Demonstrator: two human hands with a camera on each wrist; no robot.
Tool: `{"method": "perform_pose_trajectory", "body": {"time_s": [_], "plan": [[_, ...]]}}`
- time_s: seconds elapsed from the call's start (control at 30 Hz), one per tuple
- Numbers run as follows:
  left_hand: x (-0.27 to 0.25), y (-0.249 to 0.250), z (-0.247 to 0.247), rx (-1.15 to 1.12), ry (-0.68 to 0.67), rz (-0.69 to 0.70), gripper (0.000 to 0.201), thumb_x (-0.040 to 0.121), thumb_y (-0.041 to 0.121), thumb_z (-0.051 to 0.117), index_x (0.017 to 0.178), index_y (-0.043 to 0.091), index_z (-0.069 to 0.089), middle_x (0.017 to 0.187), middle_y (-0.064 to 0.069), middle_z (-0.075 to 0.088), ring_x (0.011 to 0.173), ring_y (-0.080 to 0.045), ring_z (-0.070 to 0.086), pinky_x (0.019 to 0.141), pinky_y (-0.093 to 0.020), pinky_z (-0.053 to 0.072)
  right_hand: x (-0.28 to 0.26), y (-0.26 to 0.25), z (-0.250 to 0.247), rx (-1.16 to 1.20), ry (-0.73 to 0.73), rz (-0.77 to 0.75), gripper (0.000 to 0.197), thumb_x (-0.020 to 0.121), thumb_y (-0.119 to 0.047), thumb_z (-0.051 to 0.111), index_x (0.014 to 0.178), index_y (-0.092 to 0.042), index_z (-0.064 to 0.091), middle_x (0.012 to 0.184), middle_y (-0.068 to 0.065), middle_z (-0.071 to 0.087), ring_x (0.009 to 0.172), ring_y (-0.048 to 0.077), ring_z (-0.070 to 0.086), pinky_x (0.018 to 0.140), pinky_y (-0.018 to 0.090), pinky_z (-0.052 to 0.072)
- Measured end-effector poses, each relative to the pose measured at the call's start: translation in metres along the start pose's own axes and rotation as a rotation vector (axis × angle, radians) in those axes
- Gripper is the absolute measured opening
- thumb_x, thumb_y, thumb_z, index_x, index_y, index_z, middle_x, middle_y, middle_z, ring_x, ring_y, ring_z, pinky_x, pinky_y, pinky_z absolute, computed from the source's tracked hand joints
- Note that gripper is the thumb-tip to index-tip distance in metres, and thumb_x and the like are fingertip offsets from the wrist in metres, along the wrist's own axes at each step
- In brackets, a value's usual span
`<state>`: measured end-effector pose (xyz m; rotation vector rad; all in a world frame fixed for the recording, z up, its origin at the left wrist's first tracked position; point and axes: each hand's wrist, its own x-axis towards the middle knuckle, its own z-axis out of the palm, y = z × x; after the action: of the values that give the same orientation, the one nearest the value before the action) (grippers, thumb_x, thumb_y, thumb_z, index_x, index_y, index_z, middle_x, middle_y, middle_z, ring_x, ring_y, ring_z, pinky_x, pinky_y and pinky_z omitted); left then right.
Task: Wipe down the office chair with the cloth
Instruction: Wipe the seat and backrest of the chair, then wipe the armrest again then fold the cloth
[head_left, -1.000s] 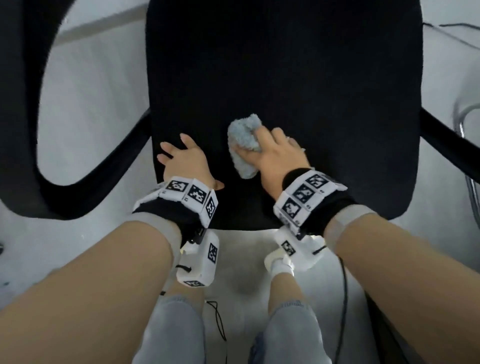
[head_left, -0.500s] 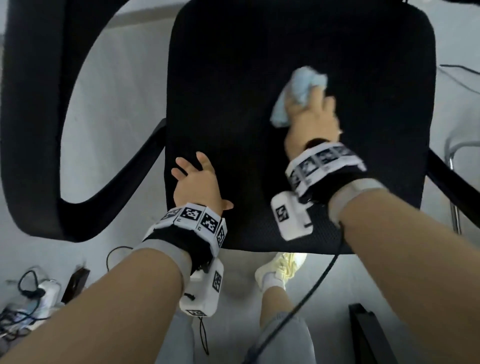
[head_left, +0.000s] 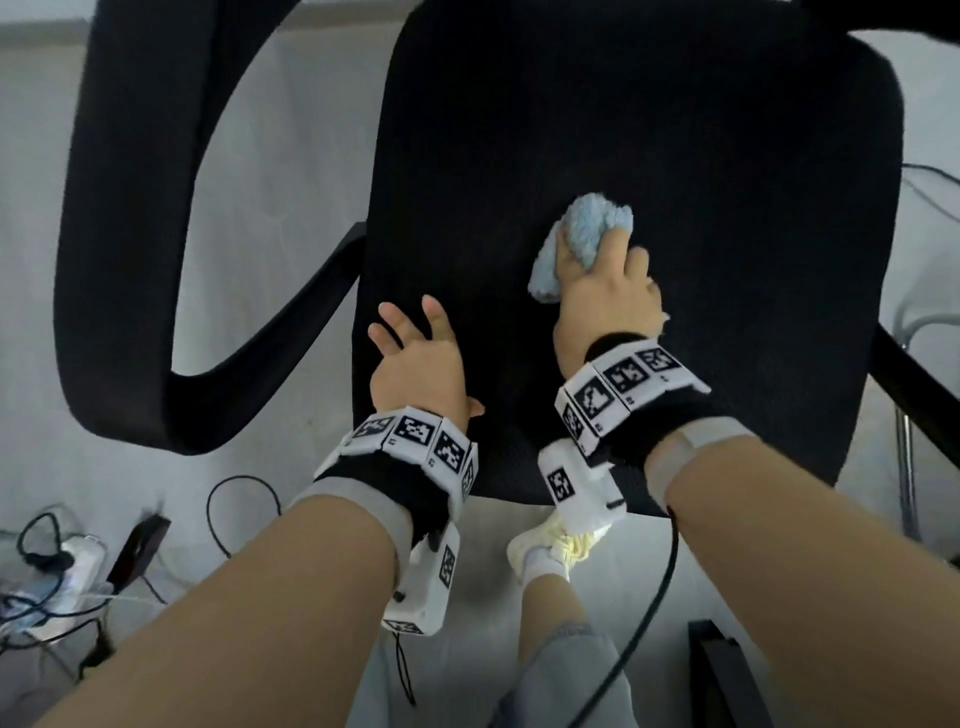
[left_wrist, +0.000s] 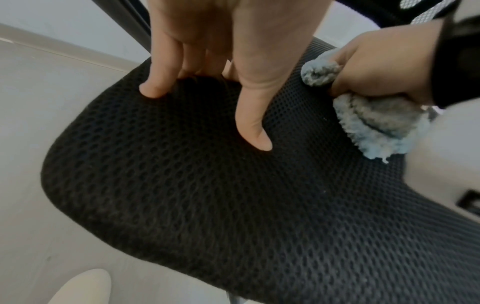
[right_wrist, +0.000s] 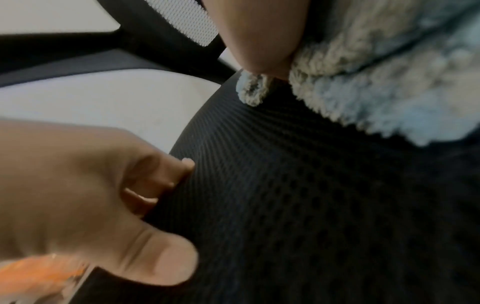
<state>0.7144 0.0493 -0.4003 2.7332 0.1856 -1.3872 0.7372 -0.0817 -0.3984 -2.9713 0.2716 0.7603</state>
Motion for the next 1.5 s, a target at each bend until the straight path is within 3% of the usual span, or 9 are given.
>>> {"method": "perform_pose_trajectory", "body": {"time_s": [0.17, 0.37, 0.6, 0.73, 0.87, 0.97, 1.13, 1.37, 1.5], "plan": [[0.0, -0.005, 0.002, 0.012, 0.015, 0.031, 0.11, 0.076, 0.038, 0.069, 0.145, 0.012, -0.013, 0.151, -0.03, -0.01, 0.141, -0.043, 0.001, 0.105, -0.044, 0.033, 0.032, 0.001, -0.011, -0.002, 0.083, 0.026, 0.05, 0.09, -0.007, 0.041, 0.139, -0.016, 0.033, 0.142, 0.019, 0.025, 0.122, 0.038, 0.032, 0.099, 0.049, 0.034], [-0.002, -0.005, 0.002, 0.007, 0.014, 0.038, 0.111, 0.076, 0.038, 0.07, 0.145, 0.012, -0.013, 0.15, -0.031, -0.011, 0.141, -0.044, 0.001, 0.104, -0.044, 0.035, -0.002, 0.002, 0.0, 0.043, 0.042, 0.046, 0.064, 0.086, -0.002, 0.042, 0.144, -0.023, 0.024, 0.14, 0.018, 0.025, 0.119, 0.037, 0.033, 0.096, 0.047, 0.039], [-0.009, -0.03, 0.006, -0.094, -0.019, 0.159, 0.104, 0.078, 0.024, 0.069, 0.146, 0.024, -0.009, 0.152, -0.017, -0.023, 0.143, -0.032, -0.009, 0.103, -0.037, 0.036, -0.062, 0.001, 0.003, 0.19, -0.219, -0.082, 0.056, 0.091, -0.012, 0.04, 0.141, -0.034, 0.03, 0.142, 0.009, 0.023, 0.122, 0.029, 0.032, 0.094, 0.042, 0.042], [-0.022, -0.059, 0.008, -0.176, -0.051, 0.314, 0.097, 0.077, 0.004, 0.066, 0.146, 0.031, 0.003, 0.152, -0.006, -0.027, 0.142, -0.023, -0.018, 0.11, -0.03, 0.027, -0.041, -0.023, -0.024, 0.295, -0.074, -0.129, 0.053, 0.091, -0.013, 0.041, 0.139, -0.036, 0.034, 0.137, 0.01, 0.028, 0.12, 0.028, 0.033, 0.095, 0.04, 0.043], [-0.031, -0.082, 0.001, -0.126, -0.206, 0.398, 0.081, 0.081, 0.012, 0.063, 0.145, 0.028, 0.016, 0.153, -0.005, -0.025, 0.143, -0.025, -0.017, 0.115, -0.034, 0.021, -0.007, -0.075, -0.041, 0.315, 0.021, -0.238, 0.052, 0.092, -0.016, 0.043, 0.139, -0.036, 0.032, 0.135, 0.012, 0.028, 0.117, 0.03, 0.033, 0.098, 0.041, 0.042], [-0.035, -0.1, 0.001, -0.103, -0.272, 0.421, 0.067, 0.087, 0.013, 0.053, 0.144, 0.029, 0.021, 0.153, 0.002, -0.025, 0.144, -0.021, -0.014, 0.112, -0.036, 0.027, 0.004, -0.103, -0.027, 0.219, -0.092, -0.226, 0.055, 0.092, -0.016, 0.042, 0.14, -0.038, 0.029, 0.139, 0.011, 0.023, 0.119, 0.031, 0.031, 0.102, 0.044, 0.038], [-0.041, -0.117, 0.012, -0.031, -0.35, 0.409, 0.075, 0.089, 0.019, 0.052, 0.146, 0.033, 0.005, 0.151, 0.005, -0.029, 0.143, -0.027, -0.014, 0.114, -0.04, 0.023, -0.036, -0.104, 0.007, 0.063, -0.235, -0.272, 0.062, 0.09, -0.012, 0.042, 0.139, -0.045, 0.025, 0.143, 0.006, 0.017, 0.118, 0.03, 0.029, 0.102, 0.042, 0.037], [-0.054, -0.119, 0.001, -0.071, -0.374, 0.383, 0.058, 0.093, 0.025, 0.041, 0.146, 0.028, 0.016, 0.157, 0.001, -0.009, 0.143, -0.027, 0.011, 0.11, -0.042, 0.03, -0.082, -0.078, 0.004, 0.144, -0.413, -0.327, 0.048, 0.093, -0.019, 0.042, 0.131, -0.047, 0.041, 0.13, 0.002, 0.032, 0.12, 0.026, 0.033, 0.103, 0.038, 0.038], [-0.073, -0.149, -0.007, -0.28, -0.321, 0.103, 0.047, 0.093, 0.031, 0.044, 0.139, 0.021, 0.036, 0.147, -0.004, 0.036, 0.132, -0.023, 0.039, 0.104, -0.028, 0.031, -0.066, -0.085, -0.059, 0.44, -0.111, -0.179, 0.046, 0.092, -0.014, 0.045, 0.134, -0.033, 0.044, 0.117, 0.008, 0.035, 0.109, 0.029, 0.044, 0.096, 0.037, 0.042]]}}
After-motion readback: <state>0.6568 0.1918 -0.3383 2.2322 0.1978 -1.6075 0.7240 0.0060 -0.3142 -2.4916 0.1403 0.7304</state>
